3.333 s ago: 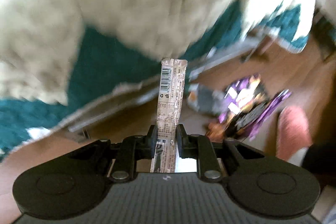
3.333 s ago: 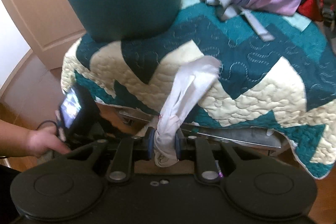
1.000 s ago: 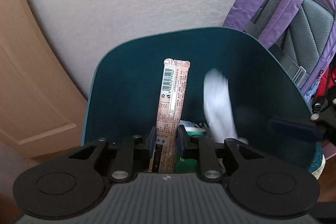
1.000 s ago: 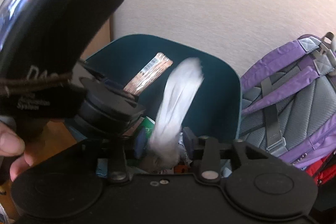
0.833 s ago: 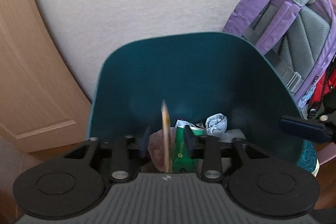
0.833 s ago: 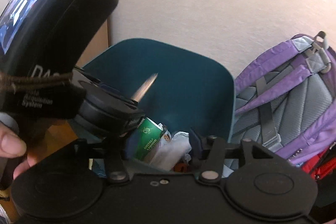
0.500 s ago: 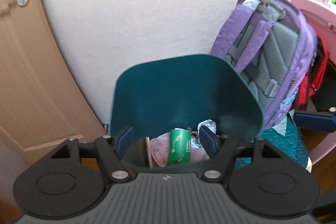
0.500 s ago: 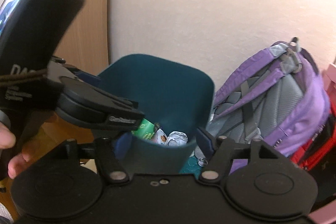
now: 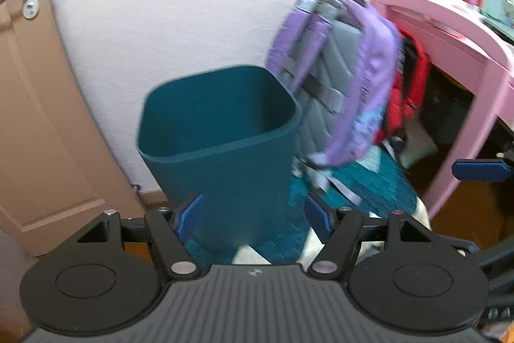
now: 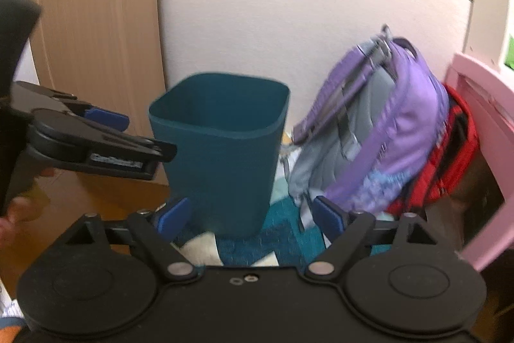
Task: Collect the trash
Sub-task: 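Lower both open grippers back toward the trash under the stool, then grasp the silver wrapper with the right gripper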
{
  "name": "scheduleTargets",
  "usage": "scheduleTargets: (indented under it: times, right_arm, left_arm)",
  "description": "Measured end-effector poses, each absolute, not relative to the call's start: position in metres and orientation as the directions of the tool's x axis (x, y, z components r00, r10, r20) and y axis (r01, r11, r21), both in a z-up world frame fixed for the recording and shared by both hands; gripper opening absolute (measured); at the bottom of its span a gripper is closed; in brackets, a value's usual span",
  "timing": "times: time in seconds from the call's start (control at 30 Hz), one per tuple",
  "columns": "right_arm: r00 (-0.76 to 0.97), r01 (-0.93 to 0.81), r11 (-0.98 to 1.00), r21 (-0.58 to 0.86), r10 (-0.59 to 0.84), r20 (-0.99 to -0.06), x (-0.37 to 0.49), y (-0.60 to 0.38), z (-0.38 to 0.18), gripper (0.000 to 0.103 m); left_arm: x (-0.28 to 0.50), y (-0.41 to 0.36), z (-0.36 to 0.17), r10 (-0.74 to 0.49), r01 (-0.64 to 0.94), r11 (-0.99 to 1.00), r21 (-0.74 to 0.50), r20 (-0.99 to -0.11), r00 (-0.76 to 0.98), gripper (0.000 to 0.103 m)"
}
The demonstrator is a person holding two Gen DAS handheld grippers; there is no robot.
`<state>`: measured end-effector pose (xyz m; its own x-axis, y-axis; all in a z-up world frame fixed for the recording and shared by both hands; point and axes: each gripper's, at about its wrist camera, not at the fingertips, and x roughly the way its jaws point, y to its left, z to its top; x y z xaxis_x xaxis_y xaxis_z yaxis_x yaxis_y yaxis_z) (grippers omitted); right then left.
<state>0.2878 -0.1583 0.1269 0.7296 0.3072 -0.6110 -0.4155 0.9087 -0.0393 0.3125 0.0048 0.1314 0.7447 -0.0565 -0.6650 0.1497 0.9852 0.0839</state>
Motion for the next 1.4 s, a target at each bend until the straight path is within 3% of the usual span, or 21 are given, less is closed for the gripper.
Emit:
scheduleTargets:
  times: [0.17,0.63,0.93,1.03,1.23,1.4]
  right_arm:
    - [0.717,-0.378,0.925,-0.026,0.275,-0.641,0.258,-0.189,0.091,0.090]
    - [0.579,-0.115,0.988,0.105,0.152,-0.801,0.257,-0.260,-0.078,0.094]
    - [0.443,0.066,0.990,0.123,0.081,-0.893,0.288,-0.286,-0.182,0.094]
    - [0.391,0.046,0.994,0.096,0.071,-0.918,0.299,-0.288,-0.211,0.094]
    - [0.337,-0.158,0.987,0.037,0.089,-0.937,0.325,-0.289,-0.261,0.094]
    - [0.304,-0.182,0.982,0.059,0.113,-0.946,0.355,-0.301,-0.296,0.093]
  left_arm:
    - [0.284,-0.007,0.099,-0.086,0.187,0.979,0.078,-0.677,0.731,0.081]
    - [0.284,-0.048,-0.048,-0.100,0.254,0.964,0.082,-0.771,0.628,0.081]
    - [0.324,-0.073,-0.169,-0.114,0.257,0.966,0.014,-0.871,0.477,0.082]
    - [0.337,-0.082,-0.210,-0.103,0.245,0.969,0.008,-0.895,0.434,0.083]
    - [0.349,-0.098,-0.287,-0.057,0.261,0.964,0.051,-0.919,0.390,0.083]
    - [0.356,-0.104,-0.349,-0.039,0.277,0.959,0.058,-0.943,0.330,0.083]
